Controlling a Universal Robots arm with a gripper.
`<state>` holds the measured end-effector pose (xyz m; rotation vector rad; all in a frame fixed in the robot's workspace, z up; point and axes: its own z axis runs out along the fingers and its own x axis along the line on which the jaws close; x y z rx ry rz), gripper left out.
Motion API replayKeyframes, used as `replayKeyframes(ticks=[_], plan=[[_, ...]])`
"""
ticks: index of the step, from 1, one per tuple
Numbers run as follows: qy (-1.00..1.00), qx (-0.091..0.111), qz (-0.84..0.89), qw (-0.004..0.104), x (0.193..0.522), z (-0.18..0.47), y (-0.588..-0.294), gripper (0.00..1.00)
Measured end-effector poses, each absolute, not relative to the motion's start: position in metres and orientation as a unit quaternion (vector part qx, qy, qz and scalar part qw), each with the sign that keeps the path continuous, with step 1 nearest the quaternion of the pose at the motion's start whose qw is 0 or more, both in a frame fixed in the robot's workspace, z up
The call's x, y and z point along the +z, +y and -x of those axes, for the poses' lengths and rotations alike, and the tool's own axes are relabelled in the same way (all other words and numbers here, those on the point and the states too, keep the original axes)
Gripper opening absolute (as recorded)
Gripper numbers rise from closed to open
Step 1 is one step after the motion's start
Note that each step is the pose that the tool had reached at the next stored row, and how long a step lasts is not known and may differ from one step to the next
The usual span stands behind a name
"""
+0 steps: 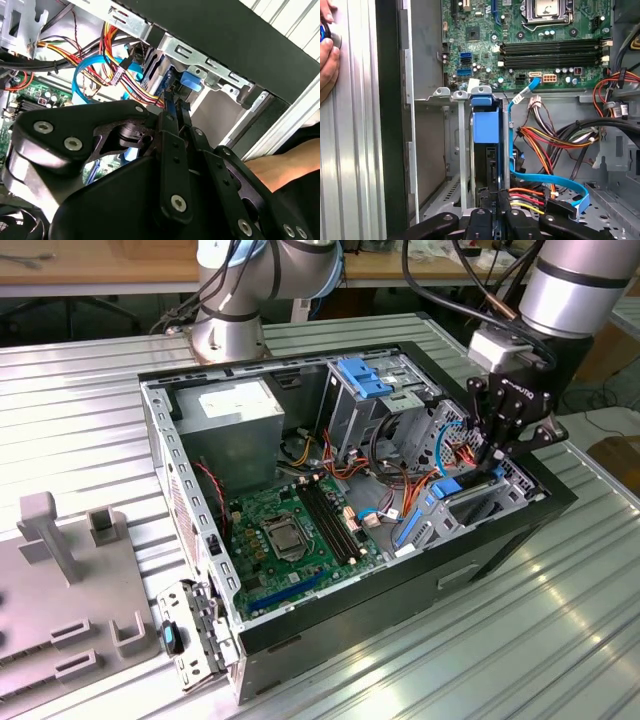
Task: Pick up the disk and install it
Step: 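Insert the first disk wire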
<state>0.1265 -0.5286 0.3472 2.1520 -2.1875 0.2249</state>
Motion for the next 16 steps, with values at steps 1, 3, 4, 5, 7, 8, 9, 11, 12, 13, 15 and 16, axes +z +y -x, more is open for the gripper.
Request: replayKeyframes(ticks=[1,3,4,5,7,8,9,11,12,13,15,16], plan=[[-0.71,0.073,-0.699,0.032,0.3469,-0.1238,-0.5288,0.17],[-0.705,0.073,-0.705,0.031,0.3449,-0.1234,-0.5298,0.17],[-0.705,0.073,-0.705,0.031,0.345,-0.1234,-0.5295,0.17],[-0.705,0.073,-0.705,0.031,0.3451,-0.1234,-0.5293,0.17],[-0.705,0.073,-0.705,0.031,0.3454,-0.1234,-0.5291,0.17],[-0.705,0.073,-0.705,0.031,0.3454,-0.1234,-0.5291,0.17],[-0.705,0.073,-0.705,0.031,0.3454,-0.1234,-0.5291,0.17],[-0.705,0.073,-0.705,0.031,0.3456,-0.1234,-0.5284,0.17],[-0.705,0.073,-0.705,0.031,0.3456,-0.1234,-0.528,0.17],[-0.705,0.073,-0.705,0.031,0.3455,-0.1234,-0.5276,0.17],[-0.706,0.073,-0.704,0.031,0.3455,-0.1234,-0.5271,0.17],[-0.707,0.073,-0.703,0.031,0.3455,-0.1233,-0.5271,0.17]])
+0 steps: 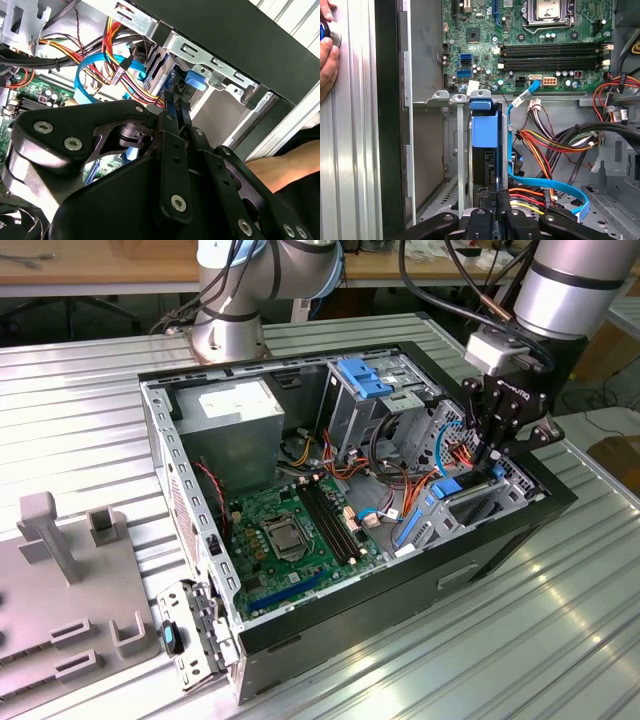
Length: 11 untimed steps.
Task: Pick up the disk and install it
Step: 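Insert the first disk wire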
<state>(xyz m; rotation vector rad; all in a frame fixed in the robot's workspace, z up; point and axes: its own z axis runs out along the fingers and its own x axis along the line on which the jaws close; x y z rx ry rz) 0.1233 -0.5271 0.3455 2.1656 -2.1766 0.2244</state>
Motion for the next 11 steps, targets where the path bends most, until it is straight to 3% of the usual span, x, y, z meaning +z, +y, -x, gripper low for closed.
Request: replayKeyframes(ticks=[11], plan=[[-0.7,0.072,-0.71,0.029,0.3452,-0.1235,-0.5282,0.17]])
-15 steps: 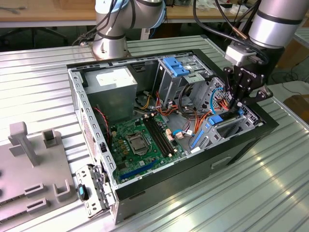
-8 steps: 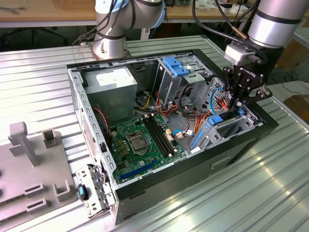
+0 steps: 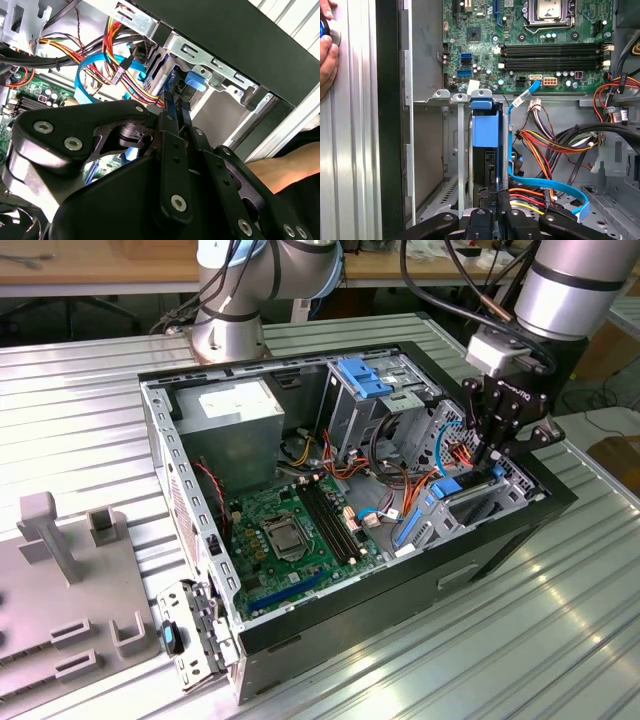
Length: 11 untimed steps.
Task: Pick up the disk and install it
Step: 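Insert the first disk wire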
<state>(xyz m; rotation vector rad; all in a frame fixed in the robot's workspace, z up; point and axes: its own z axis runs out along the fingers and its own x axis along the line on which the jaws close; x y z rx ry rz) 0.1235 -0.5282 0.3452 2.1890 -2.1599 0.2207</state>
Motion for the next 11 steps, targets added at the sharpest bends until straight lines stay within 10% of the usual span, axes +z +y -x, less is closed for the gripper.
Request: replayKeyframes(ticks=[11], plan=[[-0.698,0.071,-0.712,0.028,0.3445,-0.1235,-0.5293,0.17]])
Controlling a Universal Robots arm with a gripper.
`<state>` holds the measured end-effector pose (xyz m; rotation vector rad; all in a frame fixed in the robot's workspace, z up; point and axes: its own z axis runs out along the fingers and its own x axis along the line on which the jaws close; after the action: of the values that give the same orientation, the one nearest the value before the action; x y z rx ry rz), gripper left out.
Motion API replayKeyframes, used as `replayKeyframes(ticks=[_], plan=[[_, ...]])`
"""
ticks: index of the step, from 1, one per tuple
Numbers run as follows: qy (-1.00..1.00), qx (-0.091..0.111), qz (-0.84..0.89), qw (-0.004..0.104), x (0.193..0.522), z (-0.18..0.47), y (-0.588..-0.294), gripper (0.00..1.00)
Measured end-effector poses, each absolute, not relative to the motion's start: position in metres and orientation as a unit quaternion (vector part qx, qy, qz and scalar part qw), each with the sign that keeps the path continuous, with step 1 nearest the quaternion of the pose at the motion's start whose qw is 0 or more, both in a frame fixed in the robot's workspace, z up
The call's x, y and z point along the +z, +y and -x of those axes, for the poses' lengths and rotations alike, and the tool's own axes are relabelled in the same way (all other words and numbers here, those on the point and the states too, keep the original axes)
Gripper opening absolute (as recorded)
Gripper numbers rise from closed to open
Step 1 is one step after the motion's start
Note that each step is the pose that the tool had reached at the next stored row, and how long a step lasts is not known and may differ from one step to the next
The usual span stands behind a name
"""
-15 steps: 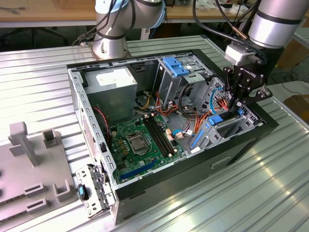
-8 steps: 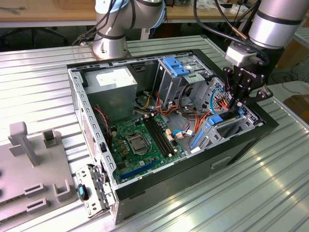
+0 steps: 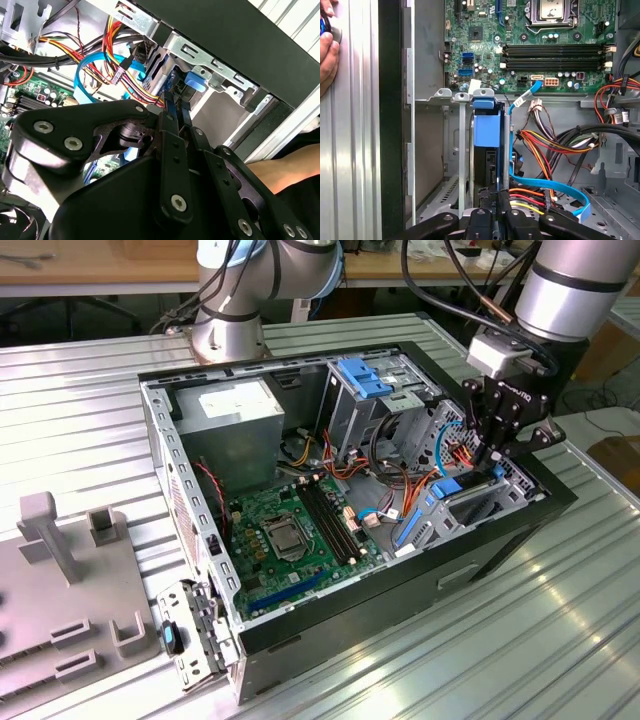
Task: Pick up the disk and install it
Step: 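Insert the first disk wire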
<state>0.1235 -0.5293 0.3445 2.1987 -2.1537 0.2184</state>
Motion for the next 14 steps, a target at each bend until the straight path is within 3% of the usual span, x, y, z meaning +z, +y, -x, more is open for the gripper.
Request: replayKeyframes(ticks=[12,14], plan=[[-0.698,0.07,-0.713,0.027,0.3468,-0.1235,-0.5293,0.17],[-0.698,0.065,-0.713,0.023,0.3469,-0.1235,-0.5296,0.17]])
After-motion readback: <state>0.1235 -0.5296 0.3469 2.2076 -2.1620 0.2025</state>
